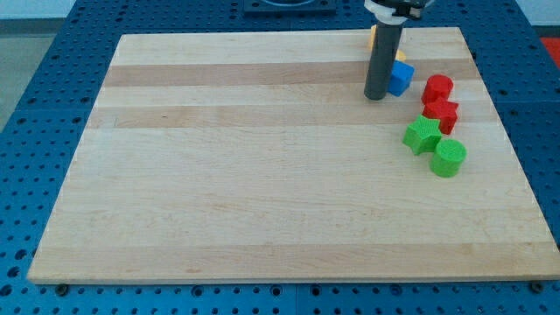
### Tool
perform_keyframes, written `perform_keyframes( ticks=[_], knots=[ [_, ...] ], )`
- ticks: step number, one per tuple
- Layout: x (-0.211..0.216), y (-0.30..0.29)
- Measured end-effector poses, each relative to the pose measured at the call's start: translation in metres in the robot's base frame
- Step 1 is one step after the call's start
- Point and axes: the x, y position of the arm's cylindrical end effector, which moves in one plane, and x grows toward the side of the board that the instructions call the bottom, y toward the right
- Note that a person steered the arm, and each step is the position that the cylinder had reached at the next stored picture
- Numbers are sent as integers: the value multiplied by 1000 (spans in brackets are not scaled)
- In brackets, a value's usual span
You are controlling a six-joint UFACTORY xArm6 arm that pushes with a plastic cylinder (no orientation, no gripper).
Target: Move the red star to the red circle
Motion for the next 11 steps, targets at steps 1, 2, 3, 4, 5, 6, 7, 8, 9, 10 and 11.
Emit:
perform_keyframes(
  ticks=[1, 2, 3, 4, 5, 6, 7, 8, 9, 10, 11],
  knots=[
    [0, 24],
    [1, 29],
    [-8, 37],
    [-25, 37],
    [-32, 37],
    [-40, 37],
    [-45, 38],
    [-27, 47],
    [-25, 77],
    [-53, 82],
    [-67, 51]
  ],
)
